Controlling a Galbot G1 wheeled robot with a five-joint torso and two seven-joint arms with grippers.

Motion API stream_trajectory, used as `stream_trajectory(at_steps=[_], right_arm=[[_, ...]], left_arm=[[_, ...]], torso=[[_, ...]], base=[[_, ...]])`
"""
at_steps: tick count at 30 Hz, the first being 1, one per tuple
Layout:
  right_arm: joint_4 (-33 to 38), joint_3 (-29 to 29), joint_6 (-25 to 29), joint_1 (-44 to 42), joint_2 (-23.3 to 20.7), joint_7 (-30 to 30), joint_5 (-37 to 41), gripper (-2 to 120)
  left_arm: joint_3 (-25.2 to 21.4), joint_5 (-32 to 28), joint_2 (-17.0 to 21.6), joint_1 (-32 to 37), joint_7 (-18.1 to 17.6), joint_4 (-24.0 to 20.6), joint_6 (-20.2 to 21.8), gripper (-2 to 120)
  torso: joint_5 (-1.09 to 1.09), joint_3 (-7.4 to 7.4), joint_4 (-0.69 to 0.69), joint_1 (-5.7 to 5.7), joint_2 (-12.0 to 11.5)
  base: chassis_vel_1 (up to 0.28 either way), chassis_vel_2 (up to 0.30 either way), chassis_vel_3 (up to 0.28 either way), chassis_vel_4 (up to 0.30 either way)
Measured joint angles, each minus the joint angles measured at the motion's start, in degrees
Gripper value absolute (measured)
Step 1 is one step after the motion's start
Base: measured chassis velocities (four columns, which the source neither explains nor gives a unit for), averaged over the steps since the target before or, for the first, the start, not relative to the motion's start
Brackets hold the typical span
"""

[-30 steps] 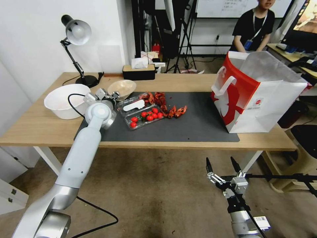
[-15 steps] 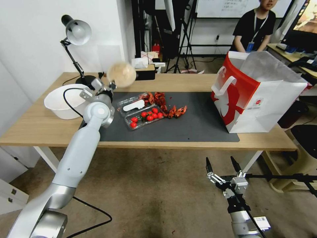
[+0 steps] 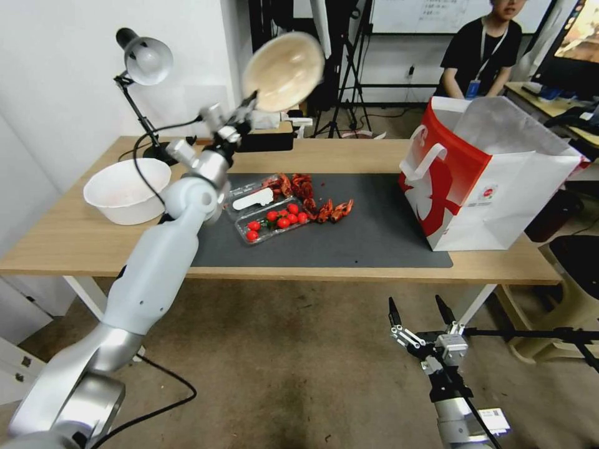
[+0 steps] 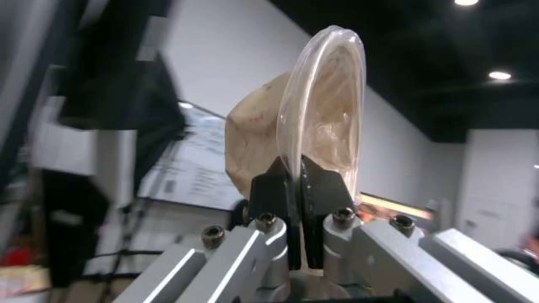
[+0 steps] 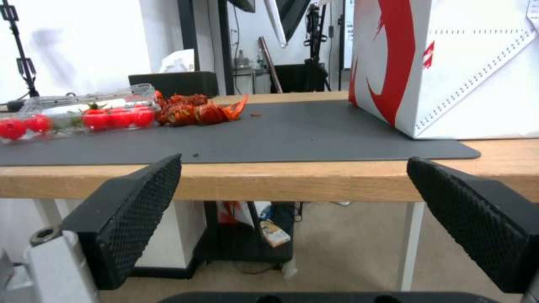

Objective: Pick up the trash from the table and place it into the takeout bag.

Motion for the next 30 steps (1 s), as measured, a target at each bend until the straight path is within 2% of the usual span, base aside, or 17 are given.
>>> stream_trajectory(at_steps=[3, 5, 6, 8, 9, 11, 13, 16, 19, 21, 24, 30], right_arm=[[0.1, -0.2, 0.0, -0.2, 0.4, 0.0, -0.4, 100], [0.2, -0.3, -0.1, -0.2, 0.5, 0.0, -0.5, 100], [0.4, -0.3, -0.1, -0.3, 0.7, 0.0, -0.7, 100], [1.3, -0.2, -0.3, -0.5, 0.7, 0.0, -1.0, 100], [1.3, -0.2, -0.3, -0.5, 0.7, 0.0, -1.0, 100], [1.7, 0.2, -0.3, -1.0, 0.7, 0.1, -1.0, 100], [1.8, 0.3, -0.3, -1.2, 0.7, 0.1, -1.0, 100], [1.8, 0.8, 0.4, -2.2, 1.3, 0.1, -1.1, 100], [1.5, 0.9, 0.8, -2.5, 1.5, 0.0, -1.1, 100], [1.3, 1.0, 1.2, -2.6, 1.7, 0.0, -1.1, 100], [1.2, 1.2, 1.5, -2.7, 1.8, 0.0, -1.1, 100], [1.1, 1.7, 1.7, -2.8, 1.6, 0.0, -0.9, 100]], left_arm=[[2.5, 0.0, -0.1, -2.0, 3.3, -1.0, 0.2, 0], [3.4, 0.0, -0.2, -2.6, 4.1, -1.3, 0.4, 0], [4.9, 0.2, -0.3, -3.6, 5.3, -1.4, 0.6, 0], [11.0, 2.4, -1.3, -7.6, 9.2, -1.3, 0.8, 0], [11.0, 2.4, -1.3, -7.6, 9.2, -1.3, 0.8, 0], [16.5, 5.3, -3.0, -11.5, 10.7, 0.2, 0.9, 0], [17.7, 6.2, -3.5, -12.3, 10.9, 0.7, 0.8, 0], [24.1, 10.2, -7.7, -16.8, 10.6, 4.0, 0.3, 0], [26.7, 11.3, -9.7, -18.4, 9.7, 5.3, 0.1, 0], [28.2, 11.4, -11.4, -19.7, 8.1, 6.6, 0.0, 0], [29.1, 12.1, -12.9, -20.9, 7.7, 7.9, -0.1, 0], [31.2, 18.3, -14.2, -22.8, 7.5, 10.3, -0.7, 0]], torso=[[0.02, 0.0, 0.0, 0.0, 0.0], [0.02, 0.0, -0.01, 0.0, 0.0], [0.01, 0.0, 0.01, -0.01, 0.0], [0.02, 0.0, 0.01, 0.0, 0.0], [0.02, 0.0, 0.01, 0.0, 0.0], [0.01, 0.0, -0.02, 0.0, 0.0], [0.03, 0.0, -0.02, 0.0, 0.0], [0.01, 0.0, 0.0, 0.0, 0.0], [0.02, 0.0, 0.0, 0.0, 0.0], [0.01, 0.0, 0.01, 0.0, 0.0], [0.01, 0.0, 0.0, 0.0, 0.0], [0.0, 0.0, 0.01, 0.0, 0.0]], base=[[0.0, 0.0, 0.0, 0.0], [0.0, 0.0, 0.0, 0.0], [0.0, 0.0, 0.0, 0.0], [0.0, 0.0, 0.0, 0.0], [0.0, 0.0, 0.0, 0.0], [0.0, 0.0, 0.0, 0.0], [0.0, 0.0, 0.0, 0.0], [0.0, 0.0, 0.0, 0.0], [0.0, 0.0, 0.0, 0.0], [0.0, 0.0, 0.0, 0.0], [0.0, 0.0, 0.0, 0.0], [0.0, 0.0, 0.0, 0.0]])
